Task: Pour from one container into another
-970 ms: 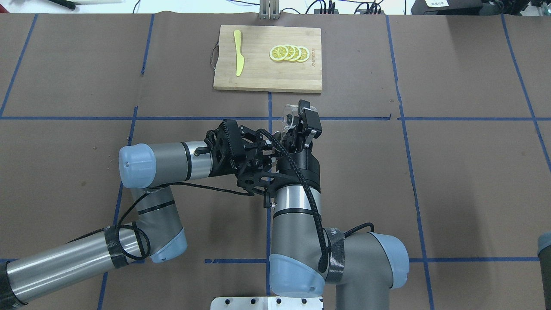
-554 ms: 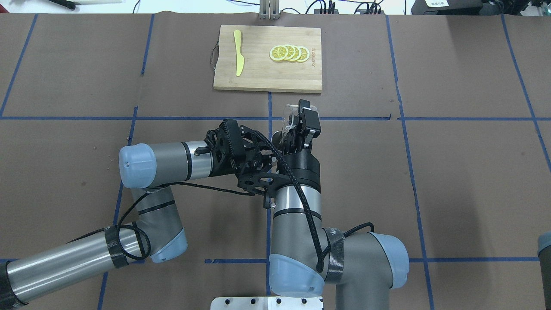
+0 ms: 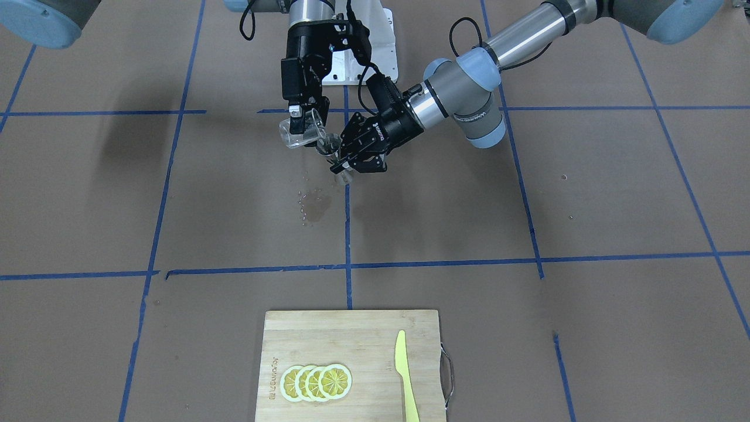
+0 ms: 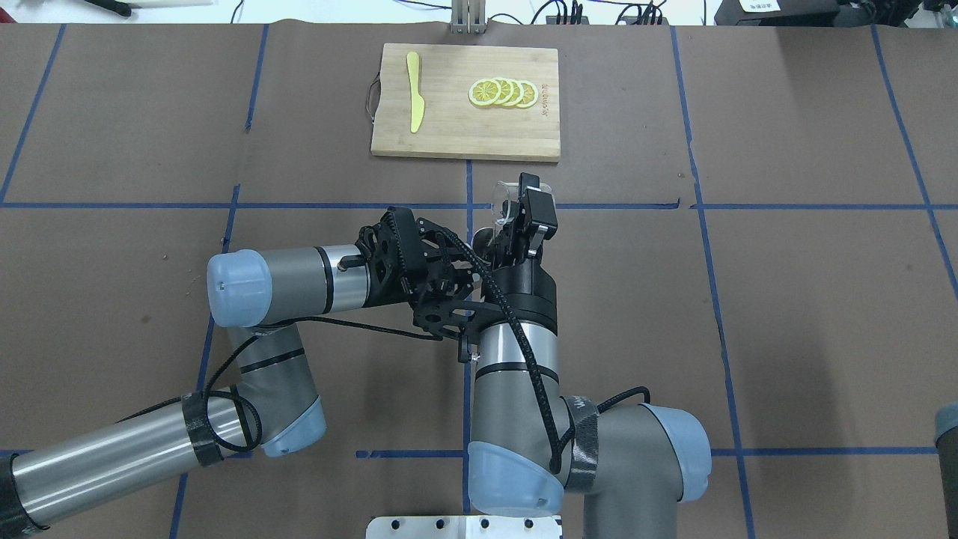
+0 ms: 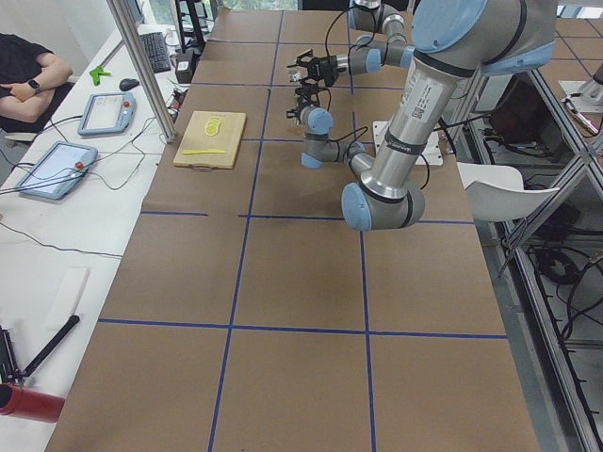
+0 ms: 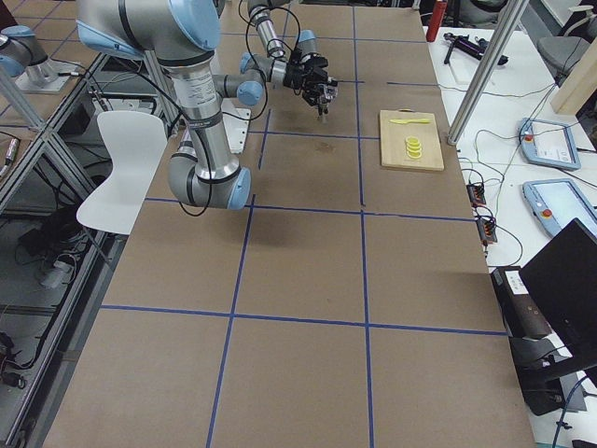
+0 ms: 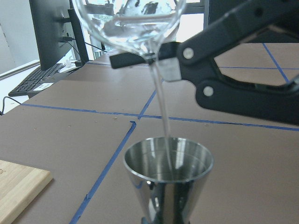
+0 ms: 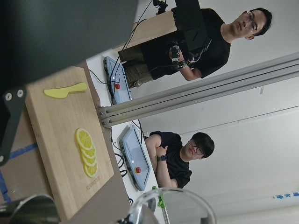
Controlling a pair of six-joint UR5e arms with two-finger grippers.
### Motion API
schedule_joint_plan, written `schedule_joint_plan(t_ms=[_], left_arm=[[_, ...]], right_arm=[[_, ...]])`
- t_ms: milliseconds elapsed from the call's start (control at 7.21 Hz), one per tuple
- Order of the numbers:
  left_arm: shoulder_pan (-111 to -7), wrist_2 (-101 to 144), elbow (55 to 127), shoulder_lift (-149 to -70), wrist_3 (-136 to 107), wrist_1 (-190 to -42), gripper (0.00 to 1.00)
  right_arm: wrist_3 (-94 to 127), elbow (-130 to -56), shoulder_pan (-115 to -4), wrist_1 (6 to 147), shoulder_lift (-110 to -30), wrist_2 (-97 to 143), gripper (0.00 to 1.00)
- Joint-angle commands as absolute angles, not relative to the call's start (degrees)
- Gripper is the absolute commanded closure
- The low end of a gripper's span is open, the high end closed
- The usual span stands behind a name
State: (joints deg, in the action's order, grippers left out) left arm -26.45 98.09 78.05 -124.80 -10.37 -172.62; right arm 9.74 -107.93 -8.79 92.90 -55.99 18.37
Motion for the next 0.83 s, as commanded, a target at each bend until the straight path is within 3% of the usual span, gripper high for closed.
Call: schedule_joint_plan(t_ms=[0,693], left_arm=[[-26.46,98.09,78.05,-124.80,-10.28,-172.53,1.00],[-26.46,98.09,78.05,-124.80,-10.28,-172.53,1.00]], right_arm=[[9.49,-107.93,-8.79,92.99,-55.99,18.28,1.00],[5.37,-107.93,-8.79,92.99,-55.99,16.53,1.00]])
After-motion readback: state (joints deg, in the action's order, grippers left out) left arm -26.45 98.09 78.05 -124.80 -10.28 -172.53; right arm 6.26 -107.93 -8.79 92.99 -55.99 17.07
